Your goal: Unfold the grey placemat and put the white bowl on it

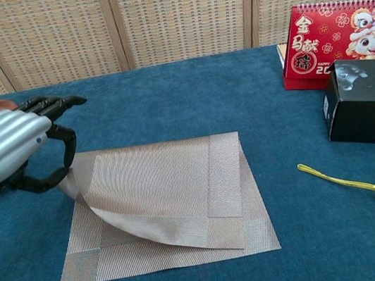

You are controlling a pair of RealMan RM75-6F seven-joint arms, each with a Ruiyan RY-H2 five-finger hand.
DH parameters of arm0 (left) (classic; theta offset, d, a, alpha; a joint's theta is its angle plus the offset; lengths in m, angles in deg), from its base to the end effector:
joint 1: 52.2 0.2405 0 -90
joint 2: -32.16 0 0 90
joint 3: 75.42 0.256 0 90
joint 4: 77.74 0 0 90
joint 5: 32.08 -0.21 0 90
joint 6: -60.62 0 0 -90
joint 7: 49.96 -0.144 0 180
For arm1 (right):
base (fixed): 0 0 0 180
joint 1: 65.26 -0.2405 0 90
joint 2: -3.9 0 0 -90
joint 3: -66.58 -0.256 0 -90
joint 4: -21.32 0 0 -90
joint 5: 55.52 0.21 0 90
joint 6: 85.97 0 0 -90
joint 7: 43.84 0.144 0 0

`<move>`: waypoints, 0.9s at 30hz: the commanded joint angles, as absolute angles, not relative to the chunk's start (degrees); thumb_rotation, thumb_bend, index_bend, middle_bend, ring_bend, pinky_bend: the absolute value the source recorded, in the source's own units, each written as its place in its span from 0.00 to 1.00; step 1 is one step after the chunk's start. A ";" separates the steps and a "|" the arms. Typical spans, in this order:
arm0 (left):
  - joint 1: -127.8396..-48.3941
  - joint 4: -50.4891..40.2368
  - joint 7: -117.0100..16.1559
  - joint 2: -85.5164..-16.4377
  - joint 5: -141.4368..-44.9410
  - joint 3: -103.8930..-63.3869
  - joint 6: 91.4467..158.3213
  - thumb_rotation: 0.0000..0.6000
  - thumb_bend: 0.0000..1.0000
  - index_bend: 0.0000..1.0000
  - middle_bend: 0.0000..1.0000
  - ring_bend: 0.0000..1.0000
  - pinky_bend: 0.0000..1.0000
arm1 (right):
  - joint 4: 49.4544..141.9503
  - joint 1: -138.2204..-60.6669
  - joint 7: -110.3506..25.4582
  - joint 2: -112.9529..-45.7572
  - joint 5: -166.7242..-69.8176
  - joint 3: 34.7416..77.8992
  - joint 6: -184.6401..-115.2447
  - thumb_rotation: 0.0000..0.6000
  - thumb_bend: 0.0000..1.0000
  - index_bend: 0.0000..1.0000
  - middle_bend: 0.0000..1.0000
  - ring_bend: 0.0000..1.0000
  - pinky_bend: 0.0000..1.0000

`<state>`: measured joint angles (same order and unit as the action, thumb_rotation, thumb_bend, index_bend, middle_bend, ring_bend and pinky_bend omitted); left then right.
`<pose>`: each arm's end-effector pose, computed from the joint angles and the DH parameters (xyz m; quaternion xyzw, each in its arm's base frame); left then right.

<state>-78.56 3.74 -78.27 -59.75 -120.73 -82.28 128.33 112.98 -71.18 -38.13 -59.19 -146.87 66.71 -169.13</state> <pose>-0.1873 0.2752 -0.0128 -0.7618 -0.2243 -0.3797 0.4746 -0.3059 -0.1749 0.1492 0.6271 -0.4082 0.4012 0.5284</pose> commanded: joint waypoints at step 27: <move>-99.33 -17.15 -85.18 -68.66 -94.33 -100.54 116.40 1.00 0.58 0.62 0.00 0.00 0.00 | 109.03 -72.37 -37.71 -60.10 -138.83 62.87 -165.56 1.00 0.07 0.14 0.00 0.00 0.00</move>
